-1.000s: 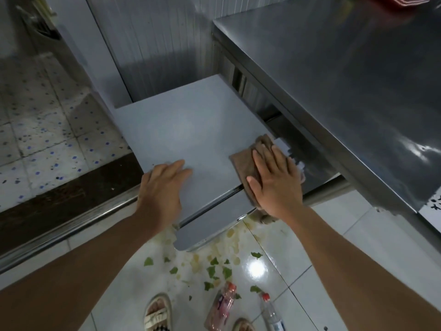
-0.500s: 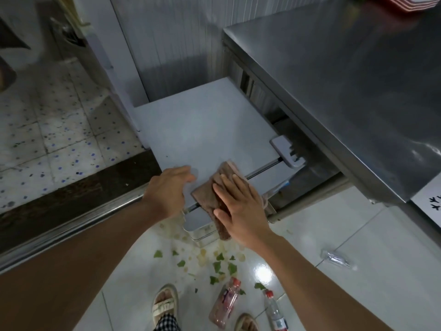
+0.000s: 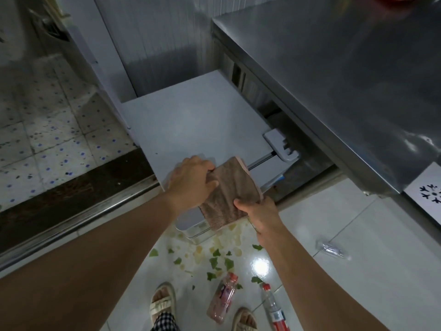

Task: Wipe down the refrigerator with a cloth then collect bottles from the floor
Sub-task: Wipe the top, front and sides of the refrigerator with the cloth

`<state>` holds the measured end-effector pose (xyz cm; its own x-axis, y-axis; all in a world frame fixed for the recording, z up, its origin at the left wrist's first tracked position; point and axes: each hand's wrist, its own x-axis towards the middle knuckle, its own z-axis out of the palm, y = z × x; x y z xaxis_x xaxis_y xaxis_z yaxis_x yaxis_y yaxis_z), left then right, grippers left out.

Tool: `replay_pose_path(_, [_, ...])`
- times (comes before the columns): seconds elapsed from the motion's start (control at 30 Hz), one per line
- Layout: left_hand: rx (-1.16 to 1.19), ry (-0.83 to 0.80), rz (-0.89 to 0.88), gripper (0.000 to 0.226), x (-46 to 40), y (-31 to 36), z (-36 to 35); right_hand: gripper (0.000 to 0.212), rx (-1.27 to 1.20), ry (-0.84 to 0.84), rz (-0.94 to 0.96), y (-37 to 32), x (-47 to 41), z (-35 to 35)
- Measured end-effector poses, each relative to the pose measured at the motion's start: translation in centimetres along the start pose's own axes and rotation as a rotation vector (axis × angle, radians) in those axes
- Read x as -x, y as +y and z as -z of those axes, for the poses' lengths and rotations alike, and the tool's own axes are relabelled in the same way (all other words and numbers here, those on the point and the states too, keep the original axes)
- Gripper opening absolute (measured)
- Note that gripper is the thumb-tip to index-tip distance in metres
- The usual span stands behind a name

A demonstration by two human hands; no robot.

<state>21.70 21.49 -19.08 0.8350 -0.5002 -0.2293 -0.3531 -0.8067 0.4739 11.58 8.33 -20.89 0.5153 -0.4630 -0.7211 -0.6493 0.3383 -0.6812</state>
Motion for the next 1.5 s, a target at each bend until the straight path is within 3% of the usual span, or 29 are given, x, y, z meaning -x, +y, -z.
replay_pose_path(0.2, [0.036, -0.114, 0.037, 0.012, -1.0, 1.4, 0.0, 0.042, -0.089, -0.045, 0.052, -0.3, 0.7, 1.4])
replay_pose_path(0.37, [0.300, -0.222, 0.109, 0.025, -1.5, 2.4, 2.8, 0.019, -0.161, -0.082, 0.161, -2.5, 1.6, 3.9])
replay_pose_path(0.47, [0.596, -0.158, 0.119, 0.025, -2.4, 4.8, 4.7, 0.020, -0.187, -0.057, 0.315, -5.2, 1.9, 5.3])
replay_pose_path(0.6, [0.769, -0.067, 0.030, 0.054, -4.6, 7.7, 5.7, 0.019, -0.103, 0.109, 0.560, -9.1, 0.8, 6.4])
replay_pose_path(0.73, [0.492, 0.072, -0.056, 0.035, -6.6, 7.3, 3.7, 0.034, 0.093, 0.241, 0.816, -9.3, -0.5, 5.7])
replay_pose_path(0.87, [0.249, 0.043, -0.007, 0.034, -6.3, 3.5, 1.0, 0.027, 0.506, 0.180, 0.748, -5.5, -2.1, 4.2])
replay_pose_path(0.93, [0.201, -0.002, -0.044, 0.039, -5.9, 2.3, 0.5, 0.027, 0.706, 0.261, 0.746, -4.2, -2.4, 3.8])
replay_pose_path(1.03, [0.159, 0.013, -0.165, 0.030, -5.9, 1.7, 0.7, 0.041, 0.861, 0.425, 1.016, -4.0, -2.3, 3.4])
replay_pose_path(1.07, [0.117, 0.038, -0.186, 0.028, -6.0, 1.5, 0.9, 0.042, 0.927, 0.372, 1.151, -4.0, -2.4, 3.2])
replay_pose_path(1.13, [0.019, 0.075, -0.173, 0.036, -6.2, 0.7, 1.2, 0.049, 1.186, 0.081, 1.267, -4.1, -2.9, 2.6])
replay_pose_path(1.2, [-0.057, 0.059, -0.138, 0.048, -6.6, -0.3, 1.4, 0.063, 1.377, -0.088, 1.171, -4.1, -3.7, 2.2])
replay_pose_path(1.23, [-0.088, 0.044, -0.132, 0.053, -6.8, -0.6, 1.4, 0.064, 1.379, -0.068, 1.140, -4.3, -4.2, 2.2])
replay_pose_path(1.4, [-0.149, 0.043, -0.129, 0.058, -8.7, -1.2, 0.9, 0.046, 1.371, 0.208, 1.086, -5.5, -5.1, 2.5])
replay_pose_path(1.5, [-0.197, 0.077, -0.138, 0.058, -9.9, -1.0, 0.2, 0.045, 1.321, 0.347, 1.007, -4.3, -5.1, 3.8])
